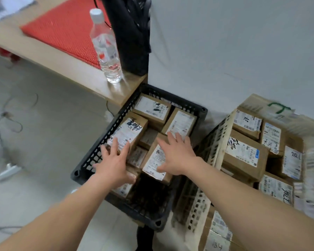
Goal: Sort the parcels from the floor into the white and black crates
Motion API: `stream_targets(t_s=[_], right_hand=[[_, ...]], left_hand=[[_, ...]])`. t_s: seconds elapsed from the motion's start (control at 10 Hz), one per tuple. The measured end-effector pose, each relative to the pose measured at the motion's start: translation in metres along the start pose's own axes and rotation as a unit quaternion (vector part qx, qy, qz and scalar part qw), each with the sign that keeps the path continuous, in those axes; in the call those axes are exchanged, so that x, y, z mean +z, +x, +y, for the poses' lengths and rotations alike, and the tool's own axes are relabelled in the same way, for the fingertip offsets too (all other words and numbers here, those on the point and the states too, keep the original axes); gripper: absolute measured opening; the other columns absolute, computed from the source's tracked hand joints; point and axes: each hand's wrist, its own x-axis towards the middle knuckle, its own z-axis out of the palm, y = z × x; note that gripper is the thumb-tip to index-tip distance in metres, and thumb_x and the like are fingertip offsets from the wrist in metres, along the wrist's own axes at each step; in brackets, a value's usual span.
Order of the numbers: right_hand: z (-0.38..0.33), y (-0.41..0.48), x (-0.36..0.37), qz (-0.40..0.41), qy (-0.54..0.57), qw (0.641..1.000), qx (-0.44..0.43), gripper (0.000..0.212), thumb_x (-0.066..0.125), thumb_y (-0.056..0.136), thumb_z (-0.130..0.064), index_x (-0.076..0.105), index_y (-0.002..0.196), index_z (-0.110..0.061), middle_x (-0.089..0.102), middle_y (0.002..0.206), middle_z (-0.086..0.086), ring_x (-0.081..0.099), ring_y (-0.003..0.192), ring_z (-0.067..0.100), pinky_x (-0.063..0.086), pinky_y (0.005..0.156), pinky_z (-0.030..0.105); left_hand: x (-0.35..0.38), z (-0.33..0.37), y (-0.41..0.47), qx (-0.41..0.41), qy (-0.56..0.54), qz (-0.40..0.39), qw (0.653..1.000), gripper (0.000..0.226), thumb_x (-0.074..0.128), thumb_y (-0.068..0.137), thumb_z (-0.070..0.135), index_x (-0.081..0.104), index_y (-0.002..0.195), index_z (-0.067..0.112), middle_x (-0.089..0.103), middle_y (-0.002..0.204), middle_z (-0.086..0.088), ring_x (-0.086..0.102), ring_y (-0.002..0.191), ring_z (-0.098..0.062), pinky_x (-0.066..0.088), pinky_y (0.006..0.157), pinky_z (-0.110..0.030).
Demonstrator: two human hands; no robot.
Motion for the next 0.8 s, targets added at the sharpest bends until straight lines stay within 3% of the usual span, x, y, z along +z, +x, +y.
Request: stream_targets(t_s=[0.1,0.2,0.4,0.5,0.6,0.7,0.8], right_hand=[[-0.008,0.012,0.011,-0.051,-0.046,0.998,0.012,0.11,0.069,0.078,-0.07,0.008,0.163,-0.035,0.001,0.171,0.017,0.001,0.155,0.045,0.003,0.122,0.066],[-0.013,0.014,0.016,-0.061,-0.054,0.997,0.017,0.11,0.07,0.079,-0.069,0.006,0.163,-0.035,-0.003,0.17,0.018,-0.001,0.155,0.046,0.003,0.121,0.067],[-0.014,0.013,0.018,-0.062,-0.032,0.997,0.023,0.112,0.07,0.081,-0.067,0.001,0.163,-0.037,-0.01,0.171,0.016,-0.007,0.156,0.044,0.0,0.122,0.065],[-0.014,0.012,0.014,-0.066,-0.027,0.997,0.024,0.111,0.07,0.082,-0.066,0.001,0.163,-0.036,-0.01,0.171,0.016,-0.007,0.156,0.043,0.0,0.123,0.064],[-0.014,0.009,0.009,-0.053,0.001,0.998,0.025,0.106,0.069,0.083,-0.064,0.005,0.163,-0.035,-0.006,0.171,0.015,-0.004,0.157,0.041,0.003,0.124,0.062],[-0.017,-0.004,0.001,-0.006,0.058,0.998,0.025,0.098,0.068,0.084,-0.062,0.015,0.162,-0.035,0.003,0.171,0.013,0.002,0.157,0.037,0.009,0.124,0.059],[-0.02,-0.017,-0.008,0.091,0.123,0.988,0.017,0.082,0.066,0.087,-0.058,0.031,0.157,-0.032,0.024,0.166,0.005,0.021,0.153,0.029,0.018,0.123,0.052]], left_hand=[[0.005,-0.011,0.002,0.014,-0.038,-0.018,0.999,0.134,0.086,0.071,0.045,-0.017,0.156,0.043,-0.04,0.159,0.006,-0.006,0.153,-0.045,0.047,0.107,-0.051],[0.009,-0.011,0.005,0.018,-0.036,-0.019,0.999,0.135,0.088,0.072,0.029,-0.018,0.155,0.043,-0.042,0.158,0.005,0.003,0.152,-0.045,0.051,0.103,-0.046],[0.018,-0.009,0.01,0.021,-0.009,0.003,1.0,0.13,0.073,0.075,-0.001,-0.021,0.154,0.042,-0.045,0.155,0.0,0.011,0.15,-0.046,0.057,0.075,-0.028],[0.016,-0.01,0.011,0.023,-0.007,0.004,1.0,0.129,0.072,0.075,0.0,-0.021,0.155,0.041,-0.044,0.156,-0.001,0.011,0.15,-0.046,0.058,0.076,-0.029],[0.006,-0.006,0.009,0.015,0.007,0.001,1.0,0.121,0.076,0.081,0.019,-0.016,0.156,0.039,-0.037,0.16,-0.002,0.002,0.152,-0.048,0.059,0.079,-0.03],[-0.01,0.007,0.0,0.006,0.025,0.016,1.0,0.11,0.073,0.083,0.049,-0.007,0.158,0.035,-0.026,0.165,-0.004,-0.002,0.151,-0.049,0.06,0.084,-0.038],[-0.025,0.026,-0.011,0.023,0.04,0.069,0.997,0.101,0.068,0.083,0.056,0.005,0.158,0.03,-0.012,0.167,-0.005,0.007,0.151,-0.045,0.058,0.09,-0.045]])
